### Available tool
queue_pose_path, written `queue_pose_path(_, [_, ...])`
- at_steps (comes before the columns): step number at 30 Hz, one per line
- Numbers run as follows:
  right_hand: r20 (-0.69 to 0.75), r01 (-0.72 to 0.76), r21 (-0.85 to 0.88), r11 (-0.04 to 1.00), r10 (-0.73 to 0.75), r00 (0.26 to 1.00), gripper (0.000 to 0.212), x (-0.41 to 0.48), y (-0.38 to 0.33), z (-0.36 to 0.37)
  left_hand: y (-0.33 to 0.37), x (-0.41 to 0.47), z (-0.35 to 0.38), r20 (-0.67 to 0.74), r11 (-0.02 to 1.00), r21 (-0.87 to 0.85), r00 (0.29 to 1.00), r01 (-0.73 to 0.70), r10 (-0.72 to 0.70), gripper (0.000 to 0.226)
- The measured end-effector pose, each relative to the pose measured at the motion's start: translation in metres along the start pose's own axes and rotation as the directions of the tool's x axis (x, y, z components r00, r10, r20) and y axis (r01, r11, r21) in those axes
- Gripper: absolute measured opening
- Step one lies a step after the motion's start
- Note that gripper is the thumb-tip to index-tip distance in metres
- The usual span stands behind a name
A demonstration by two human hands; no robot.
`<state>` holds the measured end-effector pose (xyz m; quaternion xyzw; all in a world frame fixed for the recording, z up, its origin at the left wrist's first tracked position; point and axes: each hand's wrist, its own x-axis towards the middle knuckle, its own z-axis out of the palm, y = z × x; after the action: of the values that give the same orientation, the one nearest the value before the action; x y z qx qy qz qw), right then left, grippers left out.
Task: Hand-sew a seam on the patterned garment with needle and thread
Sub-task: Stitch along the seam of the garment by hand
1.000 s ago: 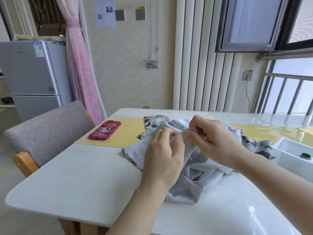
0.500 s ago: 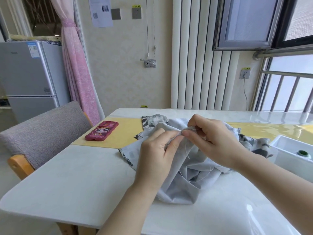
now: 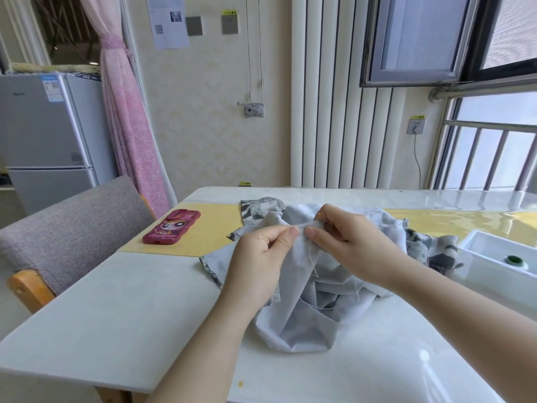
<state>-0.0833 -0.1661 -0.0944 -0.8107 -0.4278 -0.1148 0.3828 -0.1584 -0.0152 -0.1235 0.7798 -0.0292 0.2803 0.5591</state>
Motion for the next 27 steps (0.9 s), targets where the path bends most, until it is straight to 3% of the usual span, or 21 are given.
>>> queue_pose_path(3, [0.028,-0.167,0.272,0.948,0.166,0.986,0.019,0.002,-0.003,-0.008,-0.006,0.002,0.000,0.012,0.998,-0.044,0.999,0.049,-0.048,0.048])
queue_pose_path(5, [-0.028,-0.191,0.376,0.907,0.217,0.976,0.024,0.004,-0.002,-0.018,-0.008,0.003,-0.002,0.012,0.992,-0.098,0.997,0.083,-0.082,0.055])
queue_pose_path(7, [-0.142,-0.162,0.328,0.931,0.218,0.965,0.031,0.004,-0.003,-0.027,-0.009,0.002,-0.004,0.008,0.982,-0.149,0.993,0.120,-0.120,0.051])
queue_pose_path(9, [-0.182,-0.145,0.292,0.945,0.204,0.962,0.038,0.001,-0.010,-0.034,-0.009,0.001,-0.005,-0.004,0.977,-0.175,0.992,0.125,-0.127,0.032])
queue_pose_path(12, [-0.029,-0.128,0.239,0.963,0.139,0.990,0.031,-0.012,-0.027,-0.033,-0.007,-0.002,-0.007,-0.018,0.975,-0.173,0.989,0.142,-0.147,0.033])
queue_pose_path(16, [0.156,-0.168,0.058,0.984,0.157,0.975,0.023,-0.026,-0.043,-0.022,-0.005,-0.007,-0.010,-0.023,0.991,-0.100,0.995,0.091,-0.094,0.064])
queue_pose_path(19, [0.221,-0.282,0.113,0.953,0.253,0.942,0.020,-0.027,-0.049,-0.015,-0.002,-0.010,-0.011,-0.034,0.995,-0.068,0.997,0.072,-0.074,0.049])
queue_pose_path(21, [0.238,-0.282,0.099,0.954,0.253,0.938,0.022,-0.026,-0.050,-0.010,0.001,-0.012,-0.011,-0.042,0.997,-0.047,0.997,0.069,-0.071,0.040])
queue_pose_path(27, [0.315,-0.360,0.123,0.925,0.308,0.898,0.031,-0.025,-0.049,-0.005,0.005,-0.018,-0.011,-0.085,0.999,0.032,0.996,-0.004,0.006,0.047])
